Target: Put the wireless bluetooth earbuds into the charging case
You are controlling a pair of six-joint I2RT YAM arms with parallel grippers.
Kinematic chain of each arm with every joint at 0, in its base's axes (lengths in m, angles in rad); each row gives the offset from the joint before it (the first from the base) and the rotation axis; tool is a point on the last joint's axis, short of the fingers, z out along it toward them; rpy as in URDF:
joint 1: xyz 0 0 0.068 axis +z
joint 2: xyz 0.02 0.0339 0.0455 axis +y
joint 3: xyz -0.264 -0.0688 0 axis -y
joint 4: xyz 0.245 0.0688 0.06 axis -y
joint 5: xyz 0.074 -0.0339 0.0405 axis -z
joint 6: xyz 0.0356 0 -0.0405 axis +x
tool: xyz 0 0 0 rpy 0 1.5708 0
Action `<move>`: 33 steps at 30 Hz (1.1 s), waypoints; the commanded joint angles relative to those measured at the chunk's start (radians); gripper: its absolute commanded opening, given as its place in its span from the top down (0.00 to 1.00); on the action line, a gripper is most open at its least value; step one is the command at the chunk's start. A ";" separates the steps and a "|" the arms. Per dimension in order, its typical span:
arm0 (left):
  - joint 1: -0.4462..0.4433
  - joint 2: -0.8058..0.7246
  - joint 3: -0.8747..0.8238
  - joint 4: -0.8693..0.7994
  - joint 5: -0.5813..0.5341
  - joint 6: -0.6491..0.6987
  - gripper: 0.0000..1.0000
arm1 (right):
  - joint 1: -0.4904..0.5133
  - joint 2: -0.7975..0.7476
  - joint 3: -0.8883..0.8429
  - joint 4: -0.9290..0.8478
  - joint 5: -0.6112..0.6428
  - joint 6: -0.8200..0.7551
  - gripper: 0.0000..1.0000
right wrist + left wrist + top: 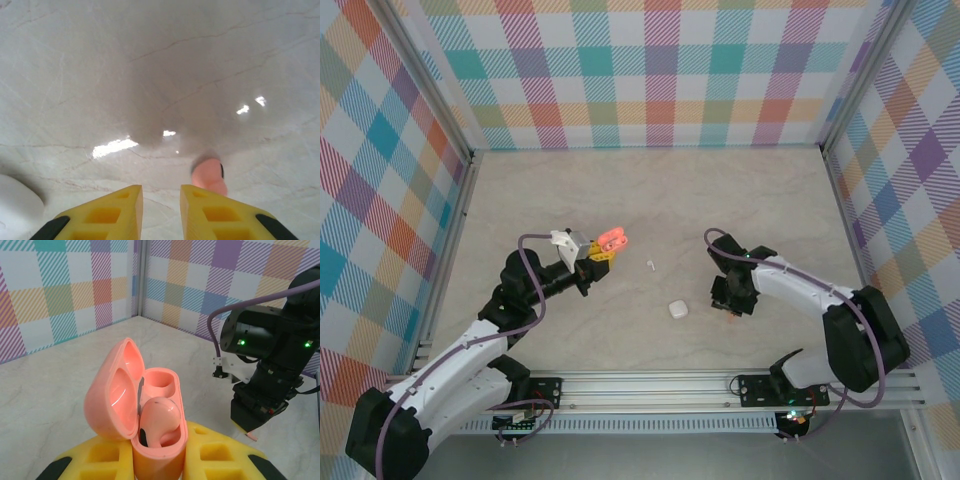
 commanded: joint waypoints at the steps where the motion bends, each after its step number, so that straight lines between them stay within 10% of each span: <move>1: -0.013 0.002 0.010 0.023 0.024 0.013 0.93 | 0.008 -0.054 0.016 -0.094 0.045 0.000 0.73; 33: -0.016 -0.109 0.004 -0.091 -0.020 0.027 0.92 | 0.063 0.218 0.160 0.117 -0.107 -0.090 0.64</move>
